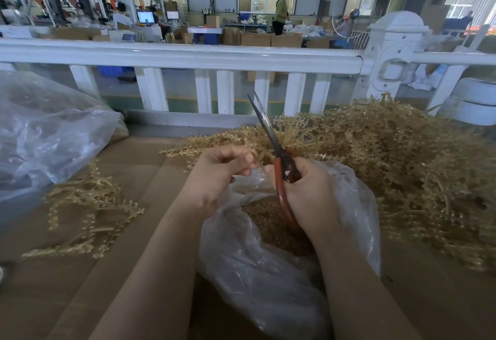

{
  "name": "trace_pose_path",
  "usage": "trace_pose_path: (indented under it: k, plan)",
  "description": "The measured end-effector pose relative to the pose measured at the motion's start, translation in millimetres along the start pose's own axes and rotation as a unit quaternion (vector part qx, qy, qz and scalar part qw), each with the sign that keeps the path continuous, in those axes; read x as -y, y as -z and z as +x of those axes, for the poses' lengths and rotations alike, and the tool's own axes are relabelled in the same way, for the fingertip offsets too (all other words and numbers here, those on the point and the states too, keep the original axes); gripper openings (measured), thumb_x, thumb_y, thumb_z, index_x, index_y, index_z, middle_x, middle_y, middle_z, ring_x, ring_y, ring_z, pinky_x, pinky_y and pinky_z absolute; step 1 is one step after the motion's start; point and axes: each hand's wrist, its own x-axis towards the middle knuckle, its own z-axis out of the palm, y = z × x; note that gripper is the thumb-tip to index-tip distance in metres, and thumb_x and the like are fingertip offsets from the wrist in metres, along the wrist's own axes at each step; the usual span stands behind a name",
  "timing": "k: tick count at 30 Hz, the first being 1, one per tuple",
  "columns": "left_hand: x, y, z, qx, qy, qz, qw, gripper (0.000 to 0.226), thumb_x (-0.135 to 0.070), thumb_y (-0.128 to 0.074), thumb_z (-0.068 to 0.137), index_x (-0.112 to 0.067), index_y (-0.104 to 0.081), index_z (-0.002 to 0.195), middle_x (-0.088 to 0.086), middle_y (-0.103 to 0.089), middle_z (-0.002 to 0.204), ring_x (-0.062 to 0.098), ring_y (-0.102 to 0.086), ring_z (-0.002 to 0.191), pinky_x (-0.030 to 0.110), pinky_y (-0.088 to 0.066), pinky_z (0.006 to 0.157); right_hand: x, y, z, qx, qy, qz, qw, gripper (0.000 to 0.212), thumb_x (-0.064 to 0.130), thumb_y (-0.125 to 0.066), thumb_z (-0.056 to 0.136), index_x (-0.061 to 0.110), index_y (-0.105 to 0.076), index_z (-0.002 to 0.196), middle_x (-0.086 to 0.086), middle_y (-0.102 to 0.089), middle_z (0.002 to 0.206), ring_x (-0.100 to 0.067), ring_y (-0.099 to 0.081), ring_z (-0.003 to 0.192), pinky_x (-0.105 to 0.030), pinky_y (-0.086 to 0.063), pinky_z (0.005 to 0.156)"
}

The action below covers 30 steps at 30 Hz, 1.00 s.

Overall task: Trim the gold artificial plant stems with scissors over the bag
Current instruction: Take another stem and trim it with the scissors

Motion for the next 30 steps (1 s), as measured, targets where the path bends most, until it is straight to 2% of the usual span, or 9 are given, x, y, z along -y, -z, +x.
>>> trace_pose_path:
  k: [5,8,12,16,21,22,24,26,30]
  plan:
    - [1,-6,0,0.015,0.005,0.006,1.0,0.009,-0.015,-0.067,0.091,-0.02,-0.074,0.087,-0.006,-0.075,0.078,0.002,-0.064,0.066,0.027,-0.038,0.067,0,-3,1,0.026,0.009,-0.01,1.0,0.032,0.04,-0.072,0.09,0.018,-0.067,0.068,0.006,-0.062,0.056,-0.011,-0.06,0.054,-0.034,-0.052,0.054]
    - [0,-6,0,0.01,0.009,-0.008,1.0,0.007,-0.016,-0.072,0.087,-0.021,-0.073,0.092,-0.007,-0.076,0.085,0.003,-0.065,0.067,0.027,-0.04,0.068,-1,-4,2,0.019,-0.007,0.015,1.0,0.027,0.038,-0.073,0.089,0.017,-0.068,0.071,0.004,-0.064,0.06,-0.017,-0.063,0.06,-0.042,-0.056,0.061]
    - [-3,-7,1,-0.006,-0.018,0.0,1.0,0.025,-0.031,-0.076,0.08,-0.024,-0.069,0.102,-0.004,-0.076,0.083,0.004,-0.066,0.067,0.019,-0.046,0.064,-3,-3,3,0.014,-0.019,0.012,1.0,0.025,0.041,-0.073,0.088,0.022,-0.068,0.074,0.007,-0.065,0.062,-0.015,-0.064,0.062,-0.046,-0.058,0.064]
    - [-1,-10,2,-0.058,-0.066,0.015,0.996,0.006,-0.013,-0.069,0.091,-0.013,-0.072,0.097,-0.005,-0.073,0.071,0.0,-0.063,0.061,0.009,-0.045,0.056,-3,-5,2,0.011,0.001,0.003,1.0,0.027,0.043,-0.072,0.088,0.025,-0.064,0.069,0.012,-0.06,0.056,-0.011,-0.06,0.056,-0.04,-0.056,0.057]
    - [2,-9,4,-0.099,-0.05,0.026,0.993,0.014,-0.015,-0.062,0.097,-0.015,-0.073,0.088,-0.008,-0.068,0.068,0.001,-0.058,0.06,0.011,-0.047,0.057,-2,-5,1,0.02,-0.004,-0.01,1.0,0.026,0.045,-0.073,0.088,0.021,-0.07,0.078,0.006,-0.066,0.064,-0.016,-0.065,0.063,-0.044,-0.058,0.064]
    - [2,-9,4,-0.103,-0.04,0.01,0.994,0.015,-0.017,-0.062,0.097,-0.014,-0.073,0.087,-0.006,-0.066,0.067,0.002,-0.057,0.061,0.012,-0.047,0.057,-2,-5,1,0.017,0.0,-0.015,1.0,0.028,0.049,-0.074,0.086,0.021,-0.071,0.08,0.006,-0.067,0.066,-0.014,-0.065,0.064,-0.042,-0.058,0.064]
    - [2,-9,4,-0.102,-0.026,-0.036,0.994,0.018,-0.018,-0.062,0.097,-0.011,-0.071,0.083,-0.003,-0.061,0.065,0.005,-0.054,0.06,0.014,-0.046,0.058,-3,-3,1,0.01,0.004,-0.016,1.0,0.032,0.057,-0.076,0.08,0.025,-0.072,0.082,0.012,-0.068,0.068,-0.005,-0.064,0.067,-0.028,-0.054,0.059]
    - [0,-10,4,-0.097,-0.024,-0.075,0.992,0.02,-0.018,-0.062,0.097,-0.011,-0.07,0.079,-0.003,-0.059,0.065,0.008,-0.052,0.061,0.017,-0.045,0.061,-2,-2,1,0.013,-0.001,-0.033,0.999,0.036,0.065,-0.075,0.075,0.03,-0.069,0.079,0.018,-0.065,0.065,0.004,-0.062,0.069,-0.014,-0.042,0.054]
    - [-3,-14,3,-0.072,-0.026,-0.108,0.991,0.027,-0.019,-0.059,0.099,-0.011,-0.07,0.076,0.001,-0.063,0.068,0.012,-0.053,0.064,0.024,-0.046,0.066,-2,-3,0,0.012,0.011,-0.101,0.995,0.037,0.07,-0.074,0.075,0.036,-0.058,0.072,0.021,-0.058,0.059,0.005,-0.055,0.059,-0.01,-0.031,0.05]
